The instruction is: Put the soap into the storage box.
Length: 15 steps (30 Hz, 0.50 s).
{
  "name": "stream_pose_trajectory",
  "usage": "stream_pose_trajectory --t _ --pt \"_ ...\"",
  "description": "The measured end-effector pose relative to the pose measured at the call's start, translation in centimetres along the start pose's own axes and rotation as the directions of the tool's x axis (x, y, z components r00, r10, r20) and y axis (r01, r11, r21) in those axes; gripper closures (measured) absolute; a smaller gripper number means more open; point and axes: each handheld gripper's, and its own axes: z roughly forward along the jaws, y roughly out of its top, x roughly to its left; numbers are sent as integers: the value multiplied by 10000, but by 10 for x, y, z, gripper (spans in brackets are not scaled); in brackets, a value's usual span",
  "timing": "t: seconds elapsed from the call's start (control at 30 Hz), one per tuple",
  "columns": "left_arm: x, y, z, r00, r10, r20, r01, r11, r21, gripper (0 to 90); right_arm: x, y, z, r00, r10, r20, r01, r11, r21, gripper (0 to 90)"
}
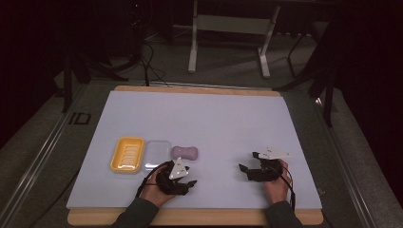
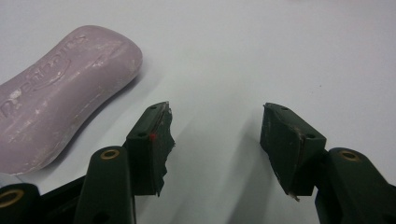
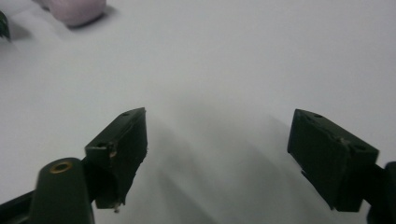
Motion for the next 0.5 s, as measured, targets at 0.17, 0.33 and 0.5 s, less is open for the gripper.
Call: stream_pose_trajectory --t 0.17,0.33,0.5 --pt "0 0 -1 10000 -2 48 2 10000 14 433 2 -1 -3 9997 -253 68 255 9993 -286 193" --pt "0 1 -3 10000 -18 58 18 10000 52 432 4 -1 -2 9990 -453 41 454 9986 -270 195" --pt "-3 6 -4 9996 232 177 -234 9996 137 429 6 -2 -4 9977 -677 19 677 9970 -384 207"
